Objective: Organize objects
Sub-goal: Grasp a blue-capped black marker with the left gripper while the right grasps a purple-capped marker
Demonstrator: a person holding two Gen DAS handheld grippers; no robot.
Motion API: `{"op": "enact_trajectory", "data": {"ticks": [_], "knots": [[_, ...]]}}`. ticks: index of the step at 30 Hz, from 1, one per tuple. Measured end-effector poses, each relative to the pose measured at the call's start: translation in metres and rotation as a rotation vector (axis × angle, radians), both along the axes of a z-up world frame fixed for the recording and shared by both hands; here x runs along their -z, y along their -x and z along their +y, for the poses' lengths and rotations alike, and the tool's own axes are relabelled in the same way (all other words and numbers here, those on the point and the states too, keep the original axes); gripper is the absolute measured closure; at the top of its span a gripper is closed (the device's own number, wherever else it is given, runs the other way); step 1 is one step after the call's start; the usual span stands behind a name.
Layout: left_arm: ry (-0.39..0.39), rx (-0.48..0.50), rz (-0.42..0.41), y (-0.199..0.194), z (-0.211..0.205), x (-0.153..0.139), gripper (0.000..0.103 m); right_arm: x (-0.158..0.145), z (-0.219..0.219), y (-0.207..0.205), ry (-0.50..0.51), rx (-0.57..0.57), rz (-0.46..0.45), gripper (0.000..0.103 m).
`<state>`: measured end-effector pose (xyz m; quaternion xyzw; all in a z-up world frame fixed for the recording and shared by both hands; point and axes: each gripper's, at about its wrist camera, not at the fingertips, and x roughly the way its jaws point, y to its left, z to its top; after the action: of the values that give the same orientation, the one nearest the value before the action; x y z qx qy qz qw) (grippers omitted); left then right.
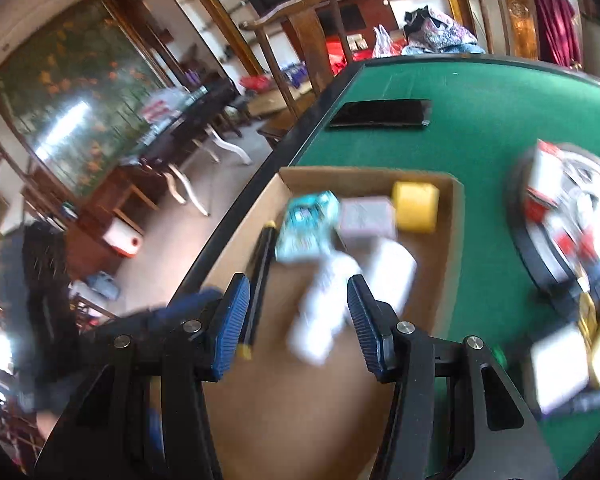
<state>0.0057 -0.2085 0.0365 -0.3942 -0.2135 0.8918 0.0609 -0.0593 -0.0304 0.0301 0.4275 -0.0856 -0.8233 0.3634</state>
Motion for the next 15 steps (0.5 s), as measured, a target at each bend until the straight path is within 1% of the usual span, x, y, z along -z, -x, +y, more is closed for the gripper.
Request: {"op": "enact_trajectory", "data": {"ticks": [3,4,5,7,9,11,13,14,15], "knots": [[-0.038,0.084,-0.008,-0.009,0.041,0.002,0.088,-0.003,0.051,-0.022,-0.018,0.041,0.037,0.052],[-0.063,0.115,-0.032,-0.007,0.057,0.005,0.088,-0.005,0.075,-0.033,-0.034,0.073,0.066,0.052],[-0.073,0.125,-0.053,-0.007,0.071,0.009,0.088,-0.006,0.089,-0.038,-0.05,0.095,0.081,0.052],[-0.072,0.129,-0.102,-0.006,0.102,0.018,0.088,-0.006,0.122,-0.049,-0.061,0.145,0.096,0.052],[-0.081,0.13,-0.142,-0.001,0.123,0.024,0.088,-0.004,0.154,-0.057,-0.028,0.175,0.083,0.052],[-0.074,0.103,-0.206,0.003,0.139,0.034,0.088,0.001,0.176,-0.058,-0.03,0.213,0.088,0.052],[-0.079,0.096,-0.239,0.006,0.151,0.039,0.088,0.008,0.194,-0.064,-0.036,0.228,0.084,0.052],[-0.06,0.081,-0.246,0.008,0.155,0.041,0.088,0.012,0.2,-0.066,-0.032,0.229,0.08,0.052],[-0.013,0.049,-0.257,0.011,0.159,0.042,0.088,0.015,0.206,-0.067,-0.027,0.233,0.078,0.052]]}}
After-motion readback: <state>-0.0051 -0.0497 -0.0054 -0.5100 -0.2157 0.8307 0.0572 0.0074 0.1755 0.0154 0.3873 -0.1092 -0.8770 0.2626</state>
